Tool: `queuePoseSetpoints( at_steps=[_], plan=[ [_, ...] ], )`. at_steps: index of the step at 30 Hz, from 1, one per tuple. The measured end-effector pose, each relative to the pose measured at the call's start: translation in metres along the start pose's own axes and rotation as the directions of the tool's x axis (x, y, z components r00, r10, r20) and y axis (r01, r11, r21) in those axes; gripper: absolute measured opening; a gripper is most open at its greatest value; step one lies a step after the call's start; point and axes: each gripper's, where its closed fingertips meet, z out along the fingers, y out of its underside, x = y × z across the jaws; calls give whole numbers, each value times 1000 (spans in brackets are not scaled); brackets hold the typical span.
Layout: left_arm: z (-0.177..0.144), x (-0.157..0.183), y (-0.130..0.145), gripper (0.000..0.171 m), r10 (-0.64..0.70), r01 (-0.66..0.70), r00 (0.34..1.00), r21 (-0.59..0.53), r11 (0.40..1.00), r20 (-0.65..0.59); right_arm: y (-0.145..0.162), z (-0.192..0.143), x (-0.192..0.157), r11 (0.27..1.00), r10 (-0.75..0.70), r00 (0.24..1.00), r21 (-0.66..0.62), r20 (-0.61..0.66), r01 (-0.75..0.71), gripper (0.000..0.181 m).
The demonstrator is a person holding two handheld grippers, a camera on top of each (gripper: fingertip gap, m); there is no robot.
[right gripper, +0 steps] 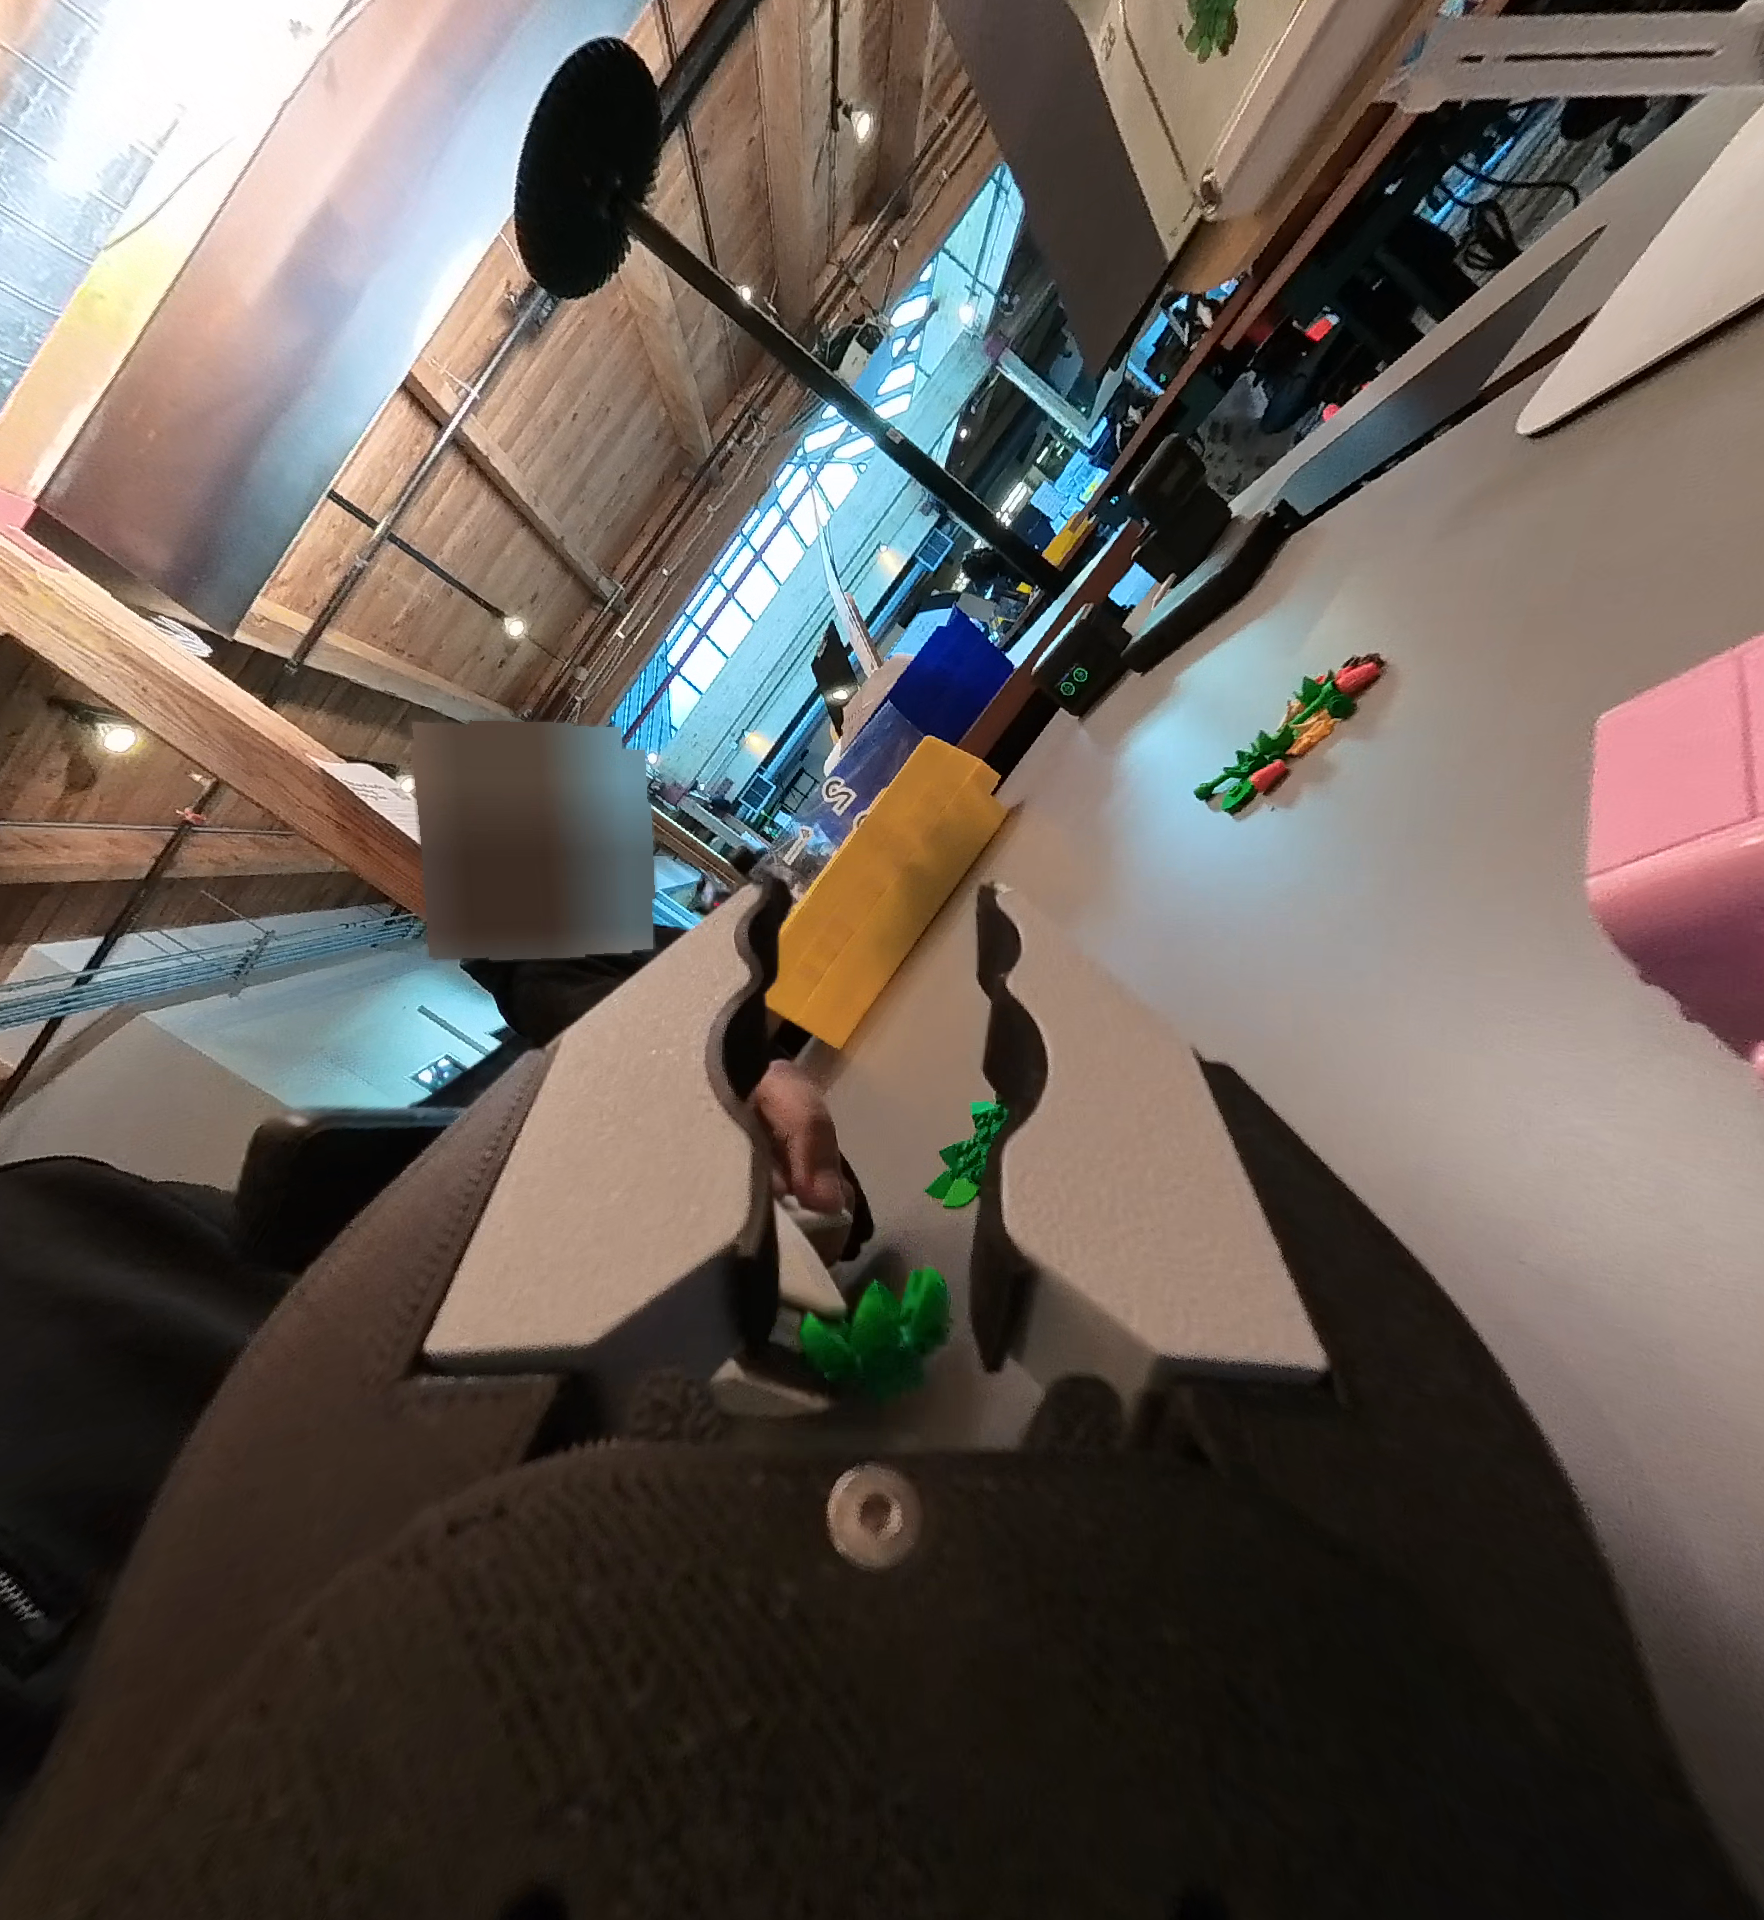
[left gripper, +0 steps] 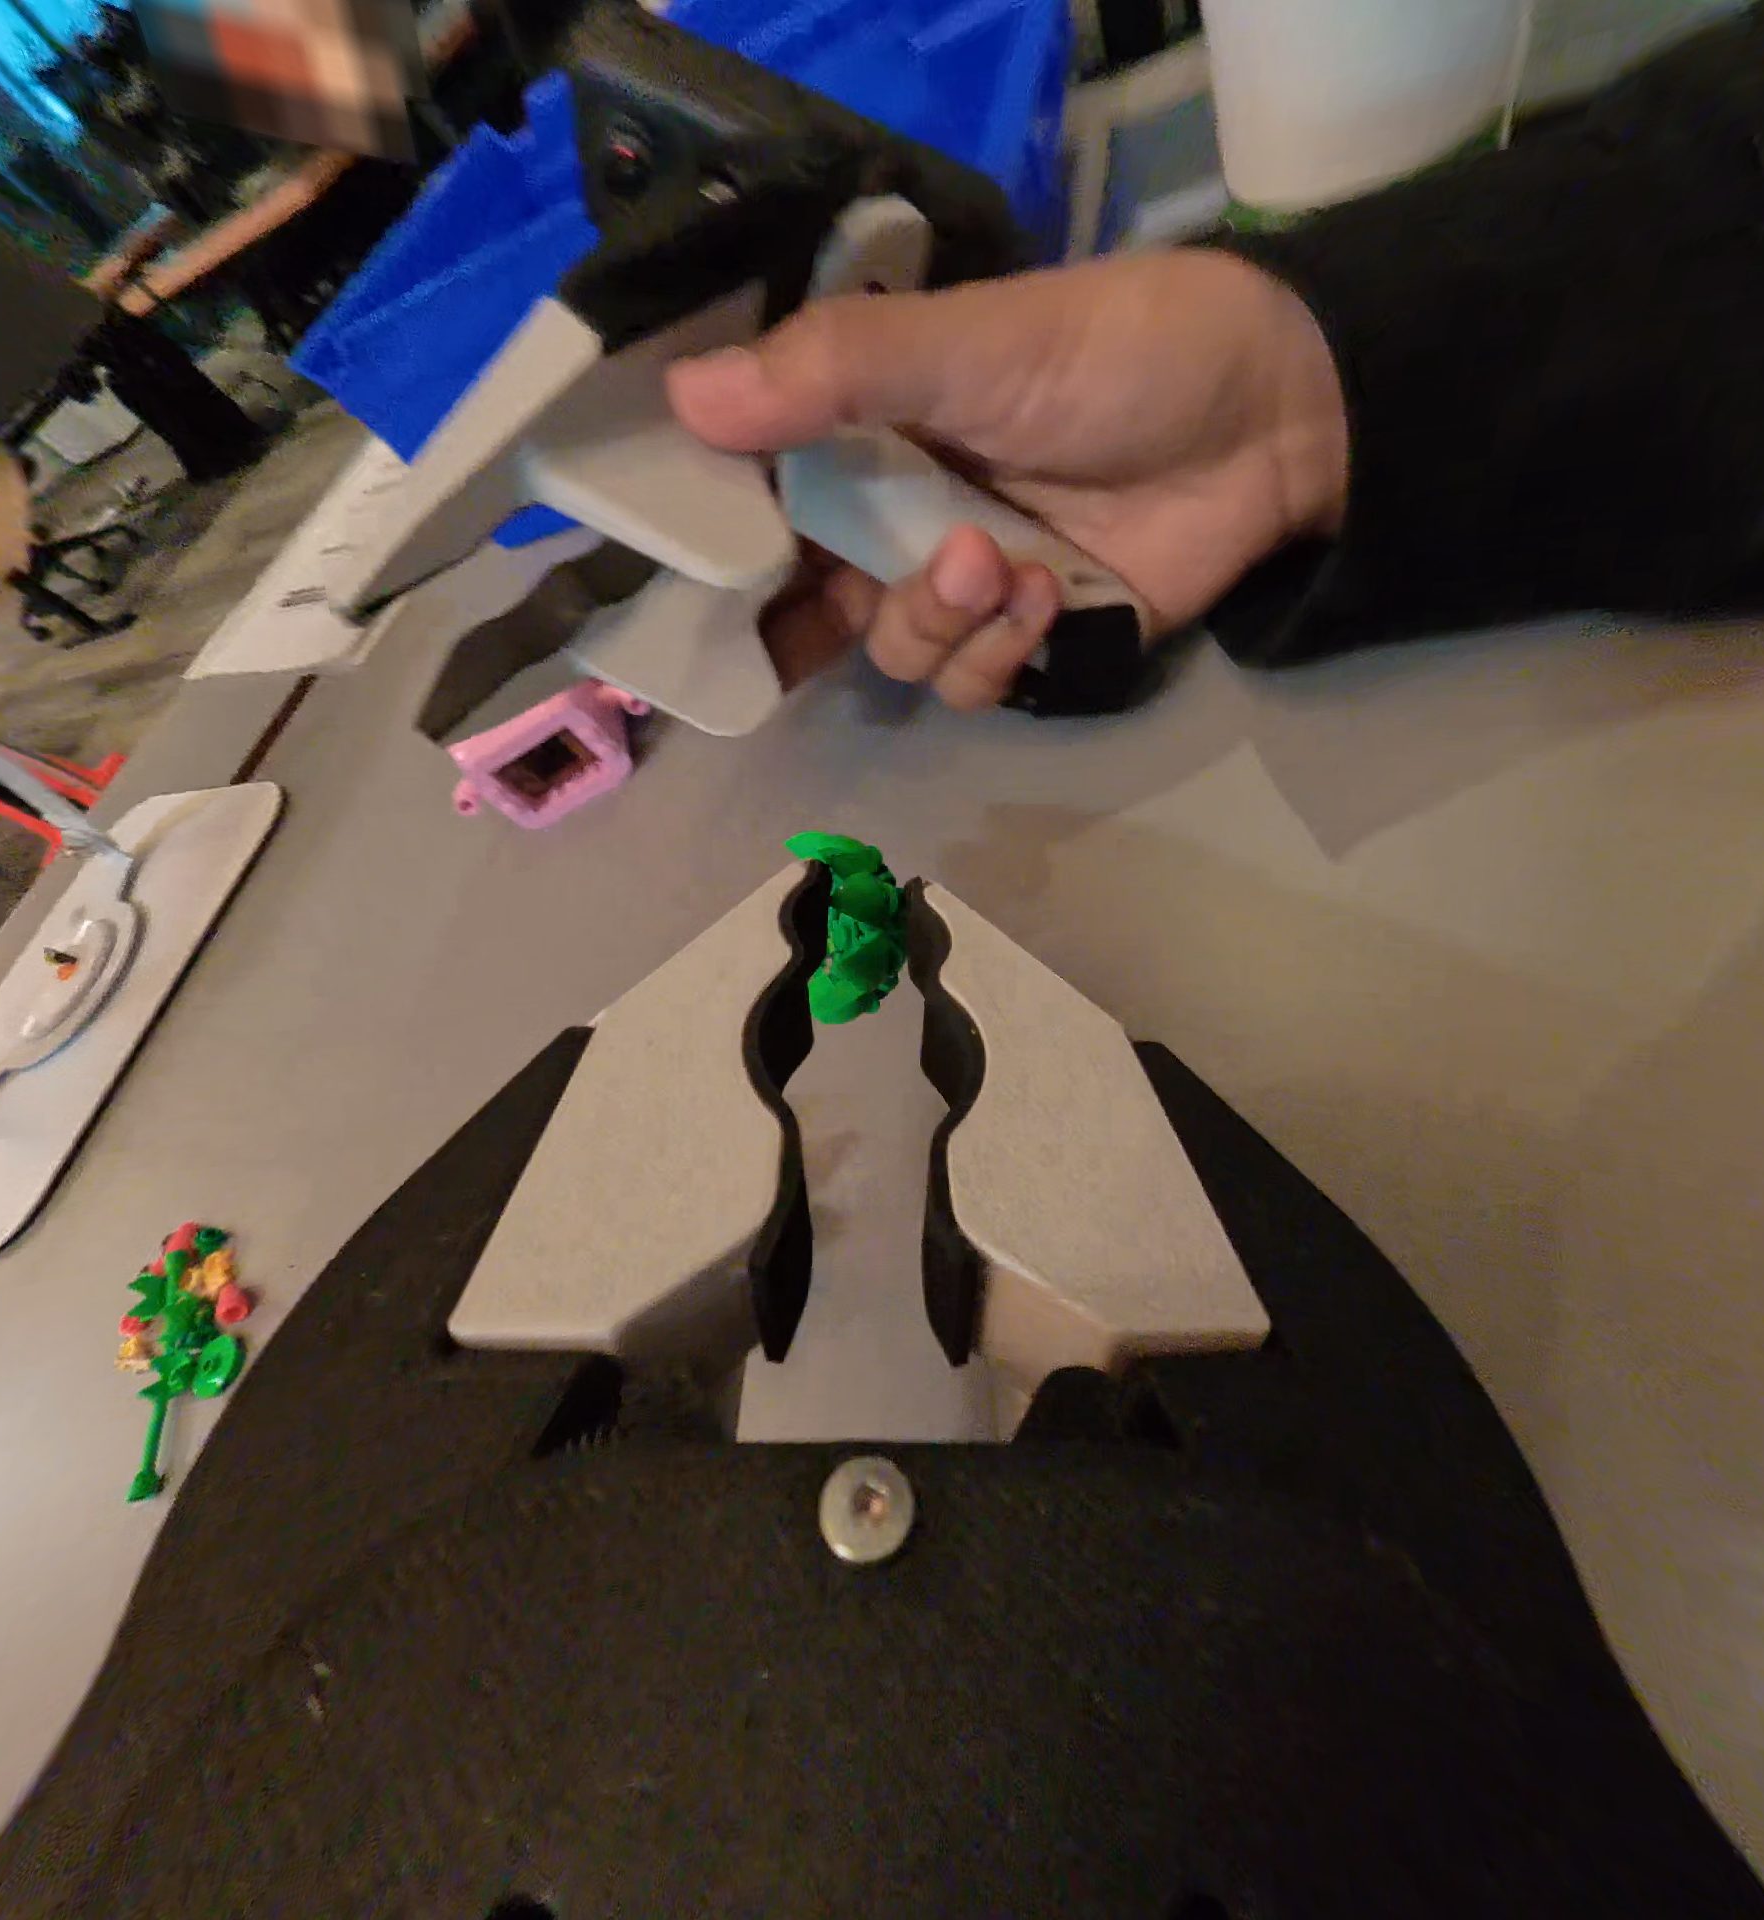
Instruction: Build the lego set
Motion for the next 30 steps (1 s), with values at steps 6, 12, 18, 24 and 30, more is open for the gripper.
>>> queuePoseSetpoints(
  at_steps=[6,12,18,24,30],
  plan=[
    [10,20,12,12,142,-144,989,-95,985,-28,2,1,-1,1000,8,1000,-8,5,-8,35],
    [13,35,21,19,137,-152,983,-125,981,-118,2,1,-1,1000,16,1000,-5,9,-16,35],
    [4,35,5,34,61,-70,986,-55,996,-158,2,1,-1,1000,20,1000,-4,15,-20,36],
    [-20,-3,-25,37,-174,191,975,121,974,-136,7,5,-3,999,-32,999,-36,-1,32,37],
    [-52,-89,-9,32,-466,432,883,297,852,52,10,7,1,953,-297,944,-108,-142,284,34]
  ],
)
